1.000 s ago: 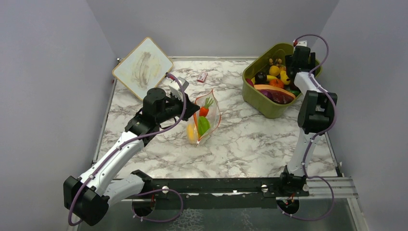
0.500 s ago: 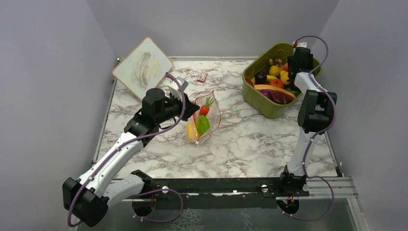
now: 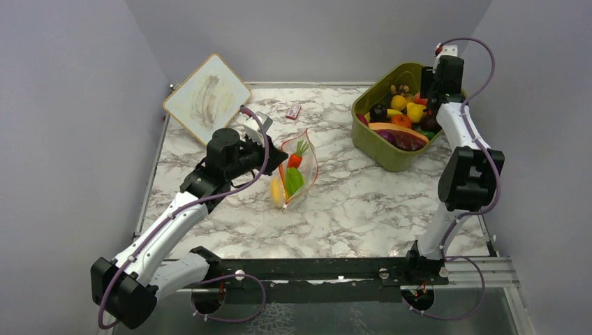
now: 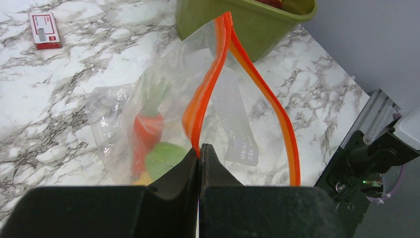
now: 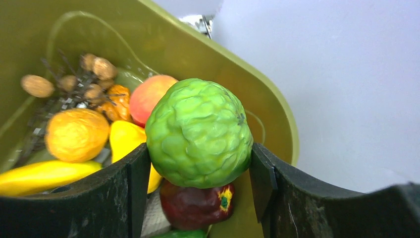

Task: Place the food in the zip-top bag and seal the zipper
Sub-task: Pick up the fake fruit from the bin.

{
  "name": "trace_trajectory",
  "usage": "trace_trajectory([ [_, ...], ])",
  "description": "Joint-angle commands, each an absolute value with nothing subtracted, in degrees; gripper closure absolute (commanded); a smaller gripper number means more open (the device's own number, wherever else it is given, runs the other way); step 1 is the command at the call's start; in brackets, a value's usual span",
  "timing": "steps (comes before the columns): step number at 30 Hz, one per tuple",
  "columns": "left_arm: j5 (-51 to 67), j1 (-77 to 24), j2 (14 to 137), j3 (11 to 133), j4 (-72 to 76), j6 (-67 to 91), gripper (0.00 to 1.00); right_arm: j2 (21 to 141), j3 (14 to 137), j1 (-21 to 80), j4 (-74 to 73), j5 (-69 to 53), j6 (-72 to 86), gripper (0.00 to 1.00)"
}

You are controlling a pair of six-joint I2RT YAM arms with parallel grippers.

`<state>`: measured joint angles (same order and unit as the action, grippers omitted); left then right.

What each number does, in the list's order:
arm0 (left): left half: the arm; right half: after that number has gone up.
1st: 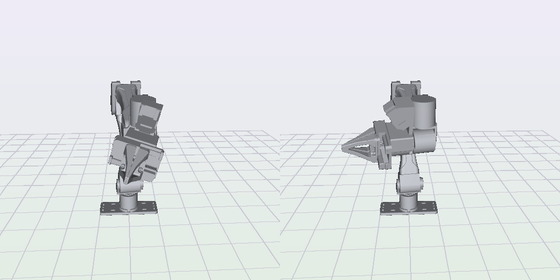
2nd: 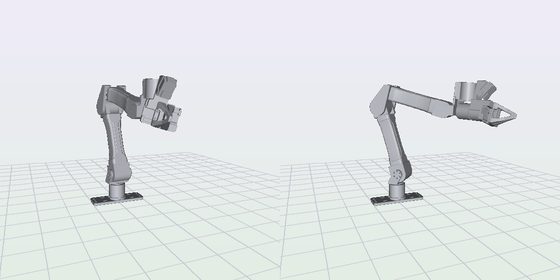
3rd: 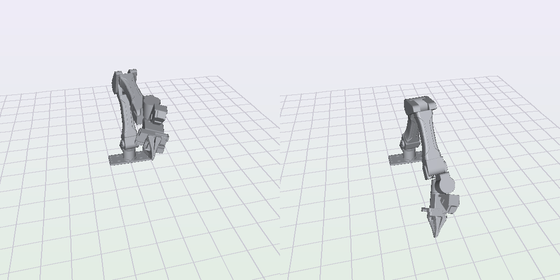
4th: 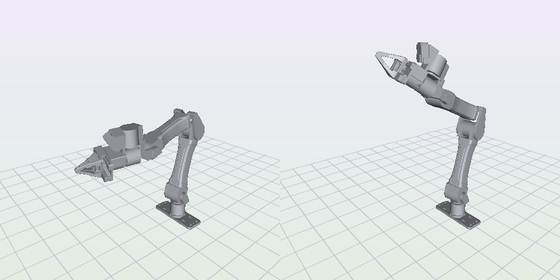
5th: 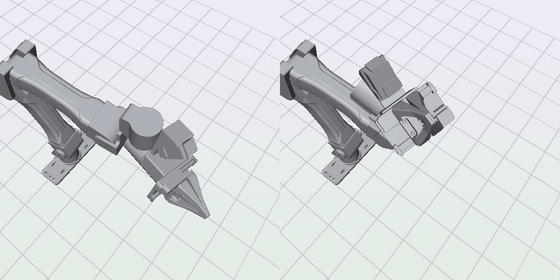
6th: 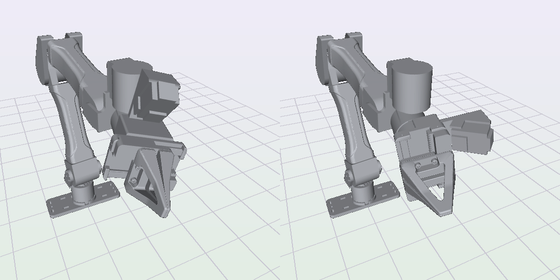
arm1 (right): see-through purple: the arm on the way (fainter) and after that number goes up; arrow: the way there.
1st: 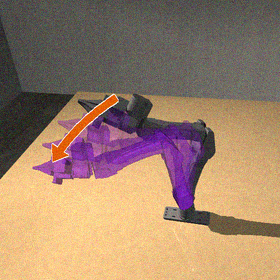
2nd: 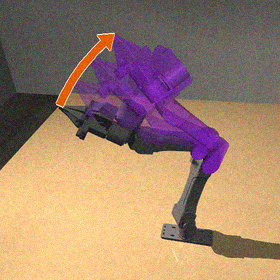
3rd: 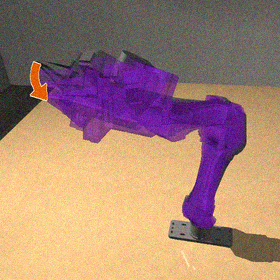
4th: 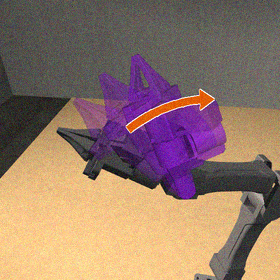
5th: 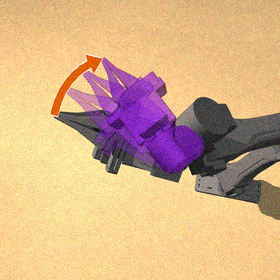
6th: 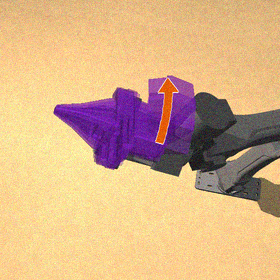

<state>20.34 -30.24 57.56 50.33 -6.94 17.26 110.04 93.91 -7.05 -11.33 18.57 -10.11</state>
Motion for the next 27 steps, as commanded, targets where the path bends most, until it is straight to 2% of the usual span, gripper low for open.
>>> trace_trajectory([
  [1,17.3,-30.4,56.5,50.6,-6.7,16.3,1.00,103.2,90.0,-5.2,-13.5,14.4,-6.1,0.52],
  [18,17.4,-30.4,56.5,50.1,-5.7,15.8,1.00,79.9,68.4,2.1,-15.5,-1.2,5.3,0.53],
  [27,20.6,-30.3,55.9,48.6,-2.6,16.4,1.00,67.0,59.1,6.4,-11.0,-15.7,11.1,0.53],
])
